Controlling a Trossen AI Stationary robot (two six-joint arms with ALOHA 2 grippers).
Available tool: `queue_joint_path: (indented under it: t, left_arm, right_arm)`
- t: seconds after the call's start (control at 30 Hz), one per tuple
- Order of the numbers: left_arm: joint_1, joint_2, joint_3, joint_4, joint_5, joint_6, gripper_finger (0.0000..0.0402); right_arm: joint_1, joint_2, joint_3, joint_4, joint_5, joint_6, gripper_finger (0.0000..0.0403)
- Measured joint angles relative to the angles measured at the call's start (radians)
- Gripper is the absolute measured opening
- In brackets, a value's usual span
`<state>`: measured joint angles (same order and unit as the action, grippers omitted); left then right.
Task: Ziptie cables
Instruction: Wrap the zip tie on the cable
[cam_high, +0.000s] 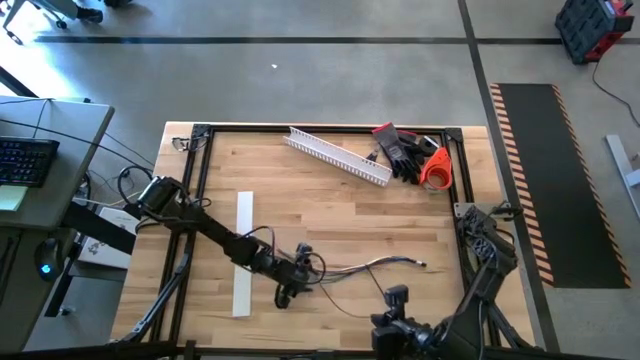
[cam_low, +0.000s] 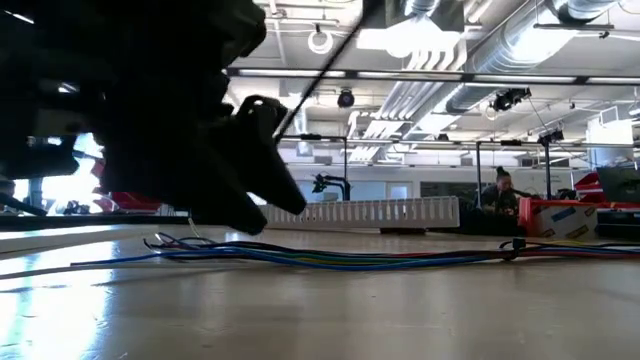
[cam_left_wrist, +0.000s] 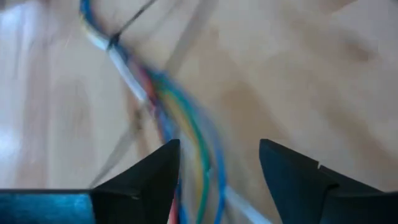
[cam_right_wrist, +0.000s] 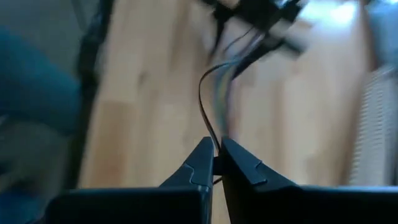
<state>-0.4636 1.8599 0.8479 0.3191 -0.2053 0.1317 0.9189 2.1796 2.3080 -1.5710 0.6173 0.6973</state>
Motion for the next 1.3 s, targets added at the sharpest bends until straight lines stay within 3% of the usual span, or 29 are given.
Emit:
queue_joint_path:
  t: [0.1,0.37,0.63,0.97,1.1,1.3]
  left_arm:
    - [0.016,0.001,-0.001,-0.043,-0.036,0.0,0.0207]
    - [0.075,0.001,0.0,-0.051,0.033,-0.084,0.0207]
    - [0.083,0.007,0.0,-0.034,0.09,-0.086,0.0207]
    - [0.088,0.124,0.014,0.026,0.082,-0.152,0.0205]
    - [0.089,0.14,0.03,0.005,0.078,-0.165,0.0163]
    - [0.103,0.144,0.056,-0.03,0.061,-0.174,0.0025]
  right_arm:
    - [-0.009,0.0,-0.022,-0.001,-0.11,0.073,0.0]
    - [0.001,0.002,-0.044,0.0,-0.253,0.151,0.0]
    - [0.021,0.002,-0.045,0.0,-0.352,0.257,0.0]
    - [0.037,0.002,-0.045,0.0,-0.417,0.382,0.0]
    - [0.038,0.002,-0.045,0.0,-0.427,0.41,0.0]
    - [0.024,0.002,-0.045,0.0,-0.409,0.423,0.0]
